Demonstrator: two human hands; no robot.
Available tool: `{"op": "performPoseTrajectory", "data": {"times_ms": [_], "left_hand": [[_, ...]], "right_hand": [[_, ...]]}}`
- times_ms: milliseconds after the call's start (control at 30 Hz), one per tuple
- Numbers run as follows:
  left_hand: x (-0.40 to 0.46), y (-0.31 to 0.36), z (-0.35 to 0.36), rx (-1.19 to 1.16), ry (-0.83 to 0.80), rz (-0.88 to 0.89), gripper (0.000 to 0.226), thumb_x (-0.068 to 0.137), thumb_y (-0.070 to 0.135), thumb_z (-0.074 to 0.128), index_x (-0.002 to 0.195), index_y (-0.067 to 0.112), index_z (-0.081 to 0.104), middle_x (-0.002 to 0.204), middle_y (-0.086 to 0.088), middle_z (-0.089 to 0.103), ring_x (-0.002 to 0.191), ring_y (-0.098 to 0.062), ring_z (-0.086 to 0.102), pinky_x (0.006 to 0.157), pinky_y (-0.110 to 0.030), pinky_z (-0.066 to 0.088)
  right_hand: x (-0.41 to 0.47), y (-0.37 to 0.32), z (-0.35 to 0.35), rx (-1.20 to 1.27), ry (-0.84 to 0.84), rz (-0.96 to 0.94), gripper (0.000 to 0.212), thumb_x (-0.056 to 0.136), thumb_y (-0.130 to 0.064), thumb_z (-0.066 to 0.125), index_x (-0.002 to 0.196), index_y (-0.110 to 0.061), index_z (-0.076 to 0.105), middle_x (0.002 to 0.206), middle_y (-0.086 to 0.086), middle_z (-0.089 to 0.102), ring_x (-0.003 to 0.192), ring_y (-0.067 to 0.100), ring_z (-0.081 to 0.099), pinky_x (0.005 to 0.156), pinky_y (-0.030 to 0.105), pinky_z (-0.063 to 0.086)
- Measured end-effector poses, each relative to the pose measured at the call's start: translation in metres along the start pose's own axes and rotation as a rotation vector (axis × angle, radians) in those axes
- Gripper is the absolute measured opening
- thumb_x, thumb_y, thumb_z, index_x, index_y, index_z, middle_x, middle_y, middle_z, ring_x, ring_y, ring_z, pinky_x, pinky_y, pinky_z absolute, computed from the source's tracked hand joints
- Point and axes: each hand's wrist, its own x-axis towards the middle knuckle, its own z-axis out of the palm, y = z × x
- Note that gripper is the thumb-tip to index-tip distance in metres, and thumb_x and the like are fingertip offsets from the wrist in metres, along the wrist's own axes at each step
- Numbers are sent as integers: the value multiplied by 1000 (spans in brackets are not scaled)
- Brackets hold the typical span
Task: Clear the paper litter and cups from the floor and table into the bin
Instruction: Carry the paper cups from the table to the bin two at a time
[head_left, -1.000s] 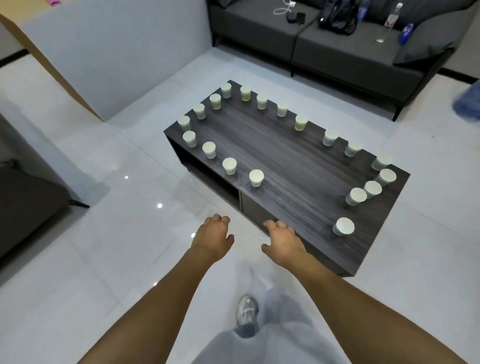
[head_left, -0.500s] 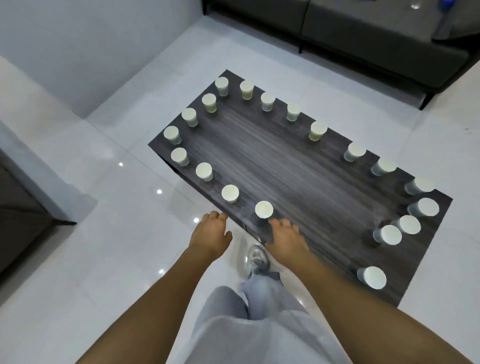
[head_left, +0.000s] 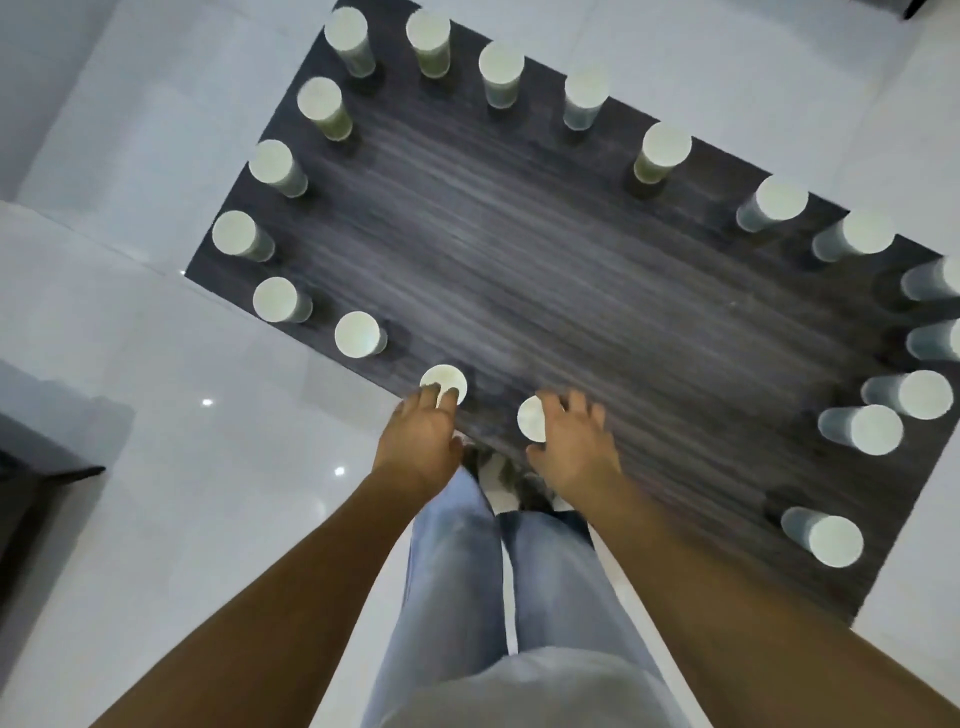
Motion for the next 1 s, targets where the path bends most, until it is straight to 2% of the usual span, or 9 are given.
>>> {"op": "performPoseTrajectory", "data": {"times_ms": [100,233,367,467,533,700,833,1000], "left_hand": [[39,-12,18,127,-49,68,72,94,29,55,151,18,13,159,-8,12,146,-29,9,120,-37,10],[81,-24,40,258,-73,144,74,94,26,55,152,25,8,160,-10,1,147,-35,-3,118,-47,5],[99,-34,56,296,-143,189,73,90,18,63,148,27,19,159,-10,6,146,-35,4,117,-50,15],[100,-40,58,238,-143,220,66,88,8,61,143,25,28,151,-10,22,139,-31,22,112,-42,32],[97,-41,54,195,-156,245,65,87,10,59,143,24,29,147,-8,28,134,-28,28,108,-40,38],[85,-23,24,252,-211,342,67,88,16,60,146,26,26,147,-7,27,135,-28,27,108,-41,38],[67,18,-12,323,-167,444,67,87,16,62,144,26,29,148,-8,21,134,-30,26,104,-42,40],[25,80,-35,438,-135,601,64,86,19,65,141,23,33,139,-9,24,129,-28,29,98,-40,47]], "right_hand": [[29,-1,22,38,-9,53,69,88,-29,64,146,-31,27,151,7,18,132,34,25,103,46,38],[61,-3,51,38,-4,105,78,86,-25,70,148,-35,24,159,4,2,140,38,14,110,52,33],[80,-2,71,46,12,144,76,84,-16,70,146,-30,27,157,5,6,138,38,17,108,53,36],[80,-1,75,92,48,169,63,85,-13,66,139,-24,37,147,8,26,130,34,30,102,48,43],[76,-2,74,129,62,174,56,86,-13,64,136,-22,40,141,7,34,127,32,34,100,46,45],[44,-5,53,249,115,244,56,86,-15,66,135,-23,41,137,6,38,126,29,36,99,44,46],[-3,2,26,420,200,327,51,87,-19,64,133,-23,42,136,4,39,124,29,37,97,43,47],[-81,32,18,575,352,478,54,87,-24,64,135,-22,38,135,4,41,123,28,38,96,41,46]]}}
